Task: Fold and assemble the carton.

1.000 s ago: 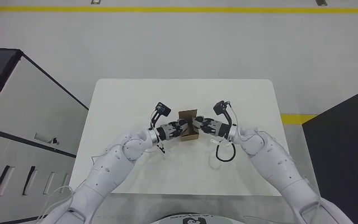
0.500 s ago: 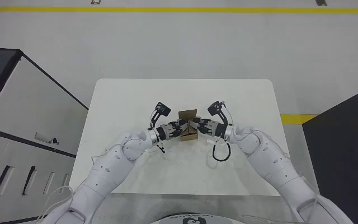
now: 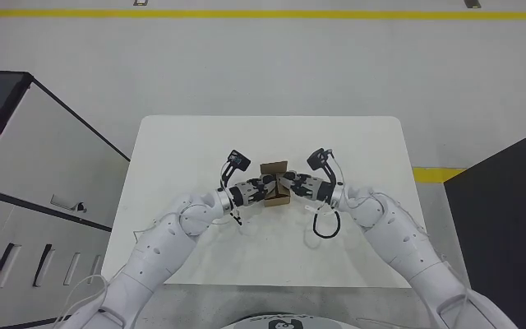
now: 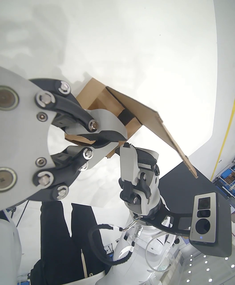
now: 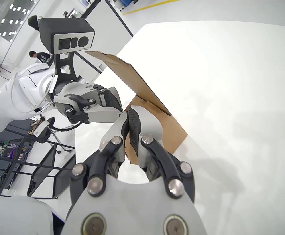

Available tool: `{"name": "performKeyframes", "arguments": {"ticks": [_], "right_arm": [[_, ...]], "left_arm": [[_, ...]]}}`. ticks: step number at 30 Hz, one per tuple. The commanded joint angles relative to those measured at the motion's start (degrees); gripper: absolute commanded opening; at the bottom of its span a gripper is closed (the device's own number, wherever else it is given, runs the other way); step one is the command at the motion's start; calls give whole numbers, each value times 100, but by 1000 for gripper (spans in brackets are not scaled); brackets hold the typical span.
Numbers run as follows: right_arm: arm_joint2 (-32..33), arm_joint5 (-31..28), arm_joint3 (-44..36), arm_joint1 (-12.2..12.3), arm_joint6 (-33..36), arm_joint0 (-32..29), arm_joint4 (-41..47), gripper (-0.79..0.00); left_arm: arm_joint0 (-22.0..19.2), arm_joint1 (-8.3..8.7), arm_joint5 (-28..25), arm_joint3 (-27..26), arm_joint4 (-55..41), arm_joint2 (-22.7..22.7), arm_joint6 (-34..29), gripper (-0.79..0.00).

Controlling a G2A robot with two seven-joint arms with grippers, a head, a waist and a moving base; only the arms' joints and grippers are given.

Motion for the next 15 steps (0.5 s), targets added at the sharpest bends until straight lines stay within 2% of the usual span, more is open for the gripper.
{"name": "performKeyframes", "arguments": {"ticks": [1,15], "right_arm": [[-11,40,-10,-2,41,7,-44,-785],[-21,200,-35,-15,105,3,-142,-785]], "left_arm": [[5,1,0,-7,0,-6,-5,-785],[27,4,10,-41,10,-34,-36,-785]]}}
